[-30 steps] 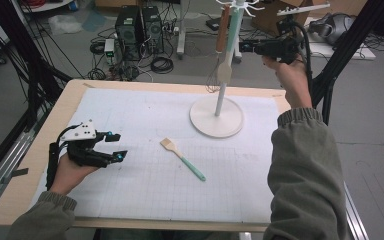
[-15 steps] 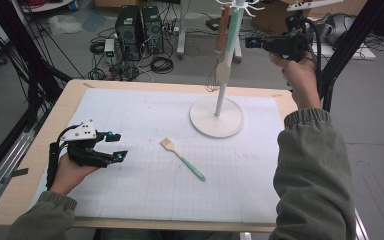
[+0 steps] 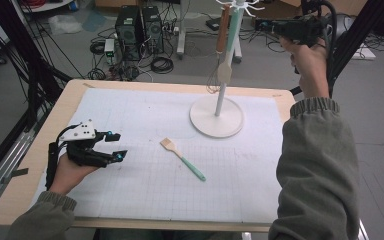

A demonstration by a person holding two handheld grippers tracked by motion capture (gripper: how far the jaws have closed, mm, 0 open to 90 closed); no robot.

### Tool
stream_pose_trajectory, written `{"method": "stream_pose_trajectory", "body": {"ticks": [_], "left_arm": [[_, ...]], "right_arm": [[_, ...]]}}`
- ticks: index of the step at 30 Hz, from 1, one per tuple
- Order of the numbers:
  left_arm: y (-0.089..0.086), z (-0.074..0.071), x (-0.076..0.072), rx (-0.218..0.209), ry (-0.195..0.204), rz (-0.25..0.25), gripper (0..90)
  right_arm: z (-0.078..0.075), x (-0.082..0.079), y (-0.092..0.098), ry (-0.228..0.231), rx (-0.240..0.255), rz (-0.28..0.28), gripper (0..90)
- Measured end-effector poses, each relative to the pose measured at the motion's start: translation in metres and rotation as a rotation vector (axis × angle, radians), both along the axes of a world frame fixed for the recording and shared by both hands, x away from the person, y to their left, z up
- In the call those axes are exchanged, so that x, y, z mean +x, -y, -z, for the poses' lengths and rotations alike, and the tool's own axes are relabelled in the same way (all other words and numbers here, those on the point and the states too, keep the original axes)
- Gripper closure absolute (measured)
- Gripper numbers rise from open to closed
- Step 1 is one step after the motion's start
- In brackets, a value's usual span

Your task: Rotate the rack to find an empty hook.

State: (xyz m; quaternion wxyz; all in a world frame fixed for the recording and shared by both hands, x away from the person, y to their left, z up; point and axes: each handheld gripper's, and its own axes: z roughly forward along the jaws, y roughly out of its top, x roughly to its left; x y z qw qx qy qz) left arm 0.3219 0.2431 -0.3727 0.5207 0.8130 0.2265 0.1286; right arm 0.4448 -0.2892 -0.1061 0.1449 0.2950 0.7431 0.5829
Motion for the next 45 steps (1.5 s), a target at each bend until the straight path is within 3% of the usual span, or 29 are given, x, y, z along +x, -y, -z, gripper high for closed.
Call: {"method": "stream_pose_trajectory", "body": {"ticks": [9,18,28,45], "left_arm": [[0.001,0.000,0.000,-0.003,-0.001,0.004,33.3],[0.001,0.000,0.000,-0.007,0.003,0.005,33.4],[0.000,-0.001,0.000,-0.006,0.006,0.003,33.4],[0.002,-0.002,-0.001,0.003,0.011,0.007,33.4]], "right_arm": [[-0.001,0.012,0.011,0.004,0.027,0.029,89.2],[0.002,0.020,0.002,0.003,0.026,0.016,89.3],[0.000,0.016,-0.012,0.011,0.007,-0.015,89.3],[-0.005,0.007,-0.038,0.037,-0.048,0.004,89.3]]}}
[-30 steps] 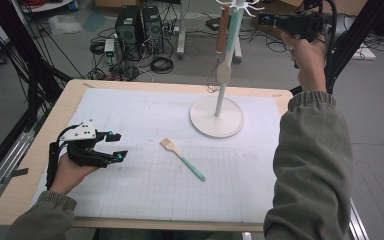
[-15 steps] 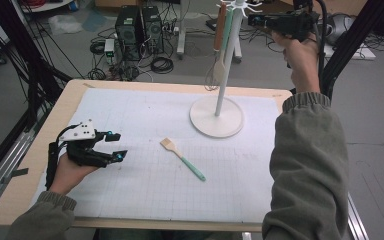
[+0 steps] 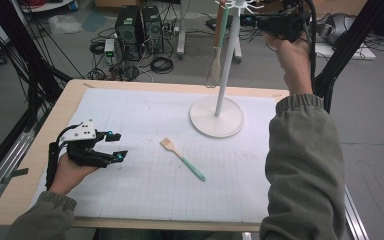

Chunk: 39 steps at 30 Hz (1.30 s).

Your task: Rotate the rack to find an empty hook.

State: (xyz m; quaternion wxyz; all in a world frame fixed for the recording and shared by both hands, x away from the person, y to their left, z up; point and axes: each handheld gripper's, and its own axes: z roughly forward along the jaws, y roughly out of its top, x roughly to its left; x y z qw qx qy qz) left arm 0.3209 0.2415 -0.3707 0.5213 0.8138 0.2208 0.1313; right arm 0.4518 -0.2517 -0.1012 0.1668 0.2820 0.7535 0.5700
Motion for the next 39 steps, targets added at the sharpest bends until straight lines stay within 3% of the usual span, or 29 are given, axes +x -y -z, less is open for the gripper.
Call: {"method": "stream_pose_trajectory", "body": {"ticks": [7,12,19,33,39], "left_arm": [[-0.001,-0.001,-0.001,-0.008,-0.002,-0.002,33.4],[-0.003,-0.002,-0.001,-0.005,0.004,-0.002,33.4],[-0.001,-0.001,-0.001,-0.002,0.002,0.001,33.4],[-0.003,-0.002,-0.001,-0.006,0.005,-0.002,33.4],[-0.004,-0.003,-0.001,-0.012,0.005,-0.006,33.3]], "right_arm": [[0.001,0.001,-0.011,0.005,-0.030,0.008,89.3],[-0.001,-0.003,0.000,0.013,0.004,0.002,89.3],[-0.001,-0.003,0.012,0.017,0.006,0.055,89.3],[0.002,0.002,-0.012,0.020,-0.033,0.047,89.3],[0.004,-0.003,-0.007,0.021,-0.009,0.029,89.3]]}}
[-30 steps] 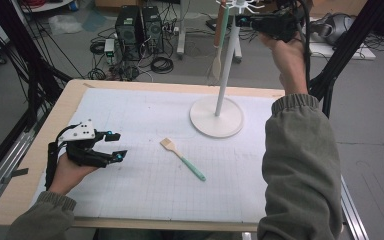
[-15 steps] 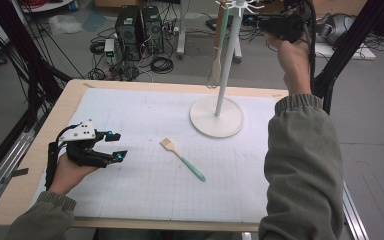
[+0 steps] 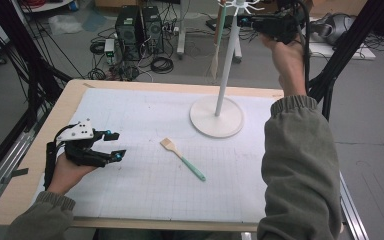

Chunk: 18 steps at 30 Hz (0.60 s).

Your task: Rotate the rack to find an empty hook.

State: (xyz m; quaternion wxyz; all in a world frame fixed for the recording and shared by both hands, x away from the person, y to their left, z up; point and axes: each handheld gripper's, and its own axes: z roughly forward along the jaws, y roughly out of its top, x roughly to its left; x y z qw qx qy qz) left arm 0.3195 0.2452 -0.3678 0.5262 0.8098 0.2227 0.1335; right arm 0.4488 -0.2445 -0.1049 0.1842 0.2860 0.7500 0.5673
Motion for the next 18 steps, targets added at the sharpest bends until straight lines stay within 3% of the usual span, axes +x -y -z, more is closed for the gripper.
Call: {"method": "stream_pose_trajectory", "body": {"ticks": [18], "left_arm": [[-0.001,0.001,0.001,0.006,-0.005,-0.003,32.8]], "right_arm": [[0.017,-0.027,0.020,0.003,0.035,-0.019,72.9]]}}
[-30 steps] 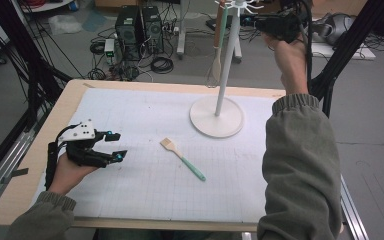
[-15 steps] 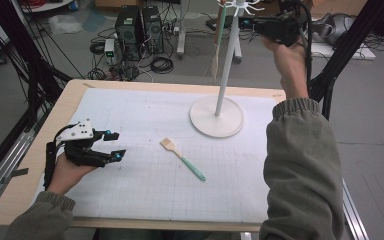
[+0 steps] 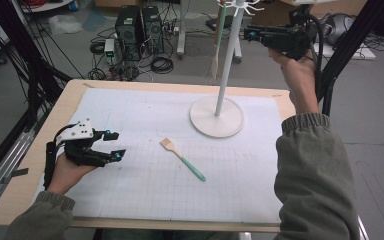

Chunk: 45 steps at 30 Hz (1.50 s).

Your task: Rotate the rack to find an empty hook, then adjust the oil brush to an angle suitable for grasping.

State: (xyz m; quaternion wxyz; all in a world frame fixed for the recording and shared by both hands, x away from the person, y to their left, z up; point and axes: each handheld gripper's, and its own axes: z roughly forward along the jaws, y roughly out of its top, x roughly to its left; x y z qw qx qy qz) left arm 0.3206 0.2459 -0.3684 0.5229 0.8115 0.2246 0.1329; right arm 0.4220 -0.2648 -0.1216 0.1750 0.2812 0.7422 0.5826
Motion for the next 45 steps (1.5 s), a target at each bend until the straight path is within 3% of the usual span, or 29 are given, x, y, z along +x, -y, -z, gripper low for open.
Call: {"method": "stream_pose_trajectory", "body": {"ticks": [13,30,38,45], "left_arm": [[0.001,0.000,0.001,0.001,-0.001,0.004,32.5],[0.000,0.003,-0.001,0.019,-0.008,-0.016,32.3],[-0.001,0.005,-0.001,0.021,-0.008,-0.032,31.2],[0.004,0.008,-0.001,0.037,-0.013,-0.025,29.5]], "right_arm": [[0.026,-0.024,-0.002,-0.020,-0.019,-0.008,52.6],[0.067,-0.052,-0.009,-0.045,-0.014,-0.046,46.4],[0.094,-0.064,-0.020,-0.068,-0.065,-0.041,41.3],[0.113,-0.081,-0.026,-0.073,-0.056,-0.049,39.7]]}}
